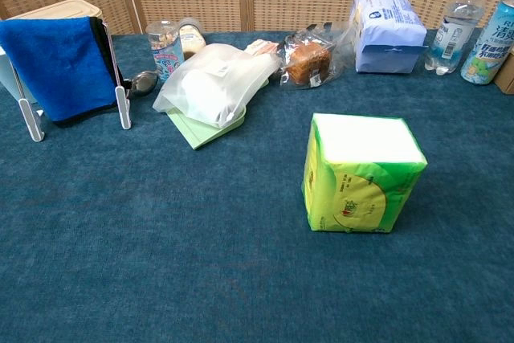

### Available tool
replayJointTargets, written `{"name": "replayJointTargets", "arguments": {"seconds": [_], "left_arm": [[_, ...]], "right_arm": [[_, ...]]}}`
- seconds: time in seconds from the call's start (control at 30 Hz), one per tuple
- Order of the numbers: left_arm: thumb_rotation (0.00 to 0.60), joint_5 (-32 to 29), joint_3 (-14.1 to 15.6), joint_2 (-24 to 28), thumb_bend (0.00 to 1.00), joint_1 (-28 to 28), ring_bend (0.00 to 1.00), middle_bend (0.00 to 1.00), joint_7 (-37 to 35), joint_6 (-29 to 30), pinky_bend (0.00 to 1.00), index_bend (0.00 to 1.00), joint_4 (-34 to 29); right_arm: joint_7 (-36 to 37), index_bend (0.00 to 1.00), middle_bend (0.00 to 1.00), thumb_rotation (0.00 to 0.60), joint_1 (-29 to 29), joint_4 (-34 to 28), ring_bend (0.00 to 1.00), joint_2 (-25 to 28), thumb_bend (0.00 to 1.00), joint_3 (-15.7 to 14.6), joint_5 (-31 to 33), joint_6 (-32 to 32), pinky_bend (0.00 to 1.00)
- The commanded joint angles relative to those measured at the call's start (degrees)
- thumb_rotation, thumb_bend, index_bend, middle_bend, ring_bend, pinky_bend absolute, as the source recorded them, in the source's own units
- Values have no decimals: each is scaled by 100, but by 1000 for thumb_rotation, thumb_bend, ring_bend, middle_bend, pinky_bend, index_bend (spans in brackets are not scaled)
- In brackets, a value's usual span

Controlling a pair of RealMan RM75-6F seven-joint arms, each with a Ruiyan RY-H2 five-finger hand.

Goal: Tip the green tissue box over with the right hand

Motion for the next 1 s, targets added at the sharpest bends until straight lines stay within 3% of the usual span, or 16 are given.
{"name": "replayJointTargets", "arguments": {"seconds": [0.03, 0.33, 0.6, 1.0], "left_arm": [[600, -1, 1, 1, 23, -1, 0, 0, -1, -4, 0, 35, 0], [600, -58, -15, 4, 22, -19, 0, 0, -3, -46, 0, 35, 2], [600, -97, -24, -18, 23, -62, 0, 0, 65, -119, 0, 36, -11], [600, -214, -55, -24, 23, -79, 0, 0, 63, -164, 0, 36, 7]], "right_arm": [[-43, 0, 0, 600, -6, -26, 0, 7, 0, 16, -5, -38, 70], [21, 0, 0, 600, 254, -526, 0, 150, 0, 76, -308, -398, 69], [-47, 0, 0, 600, 1152, -1513, 0, 447, 0, 309, -580, -1573, 69], [-889, 0, 0, 600, 2057, -2202, 0, 136, 0, 718, 116, -2947, 73]]}}
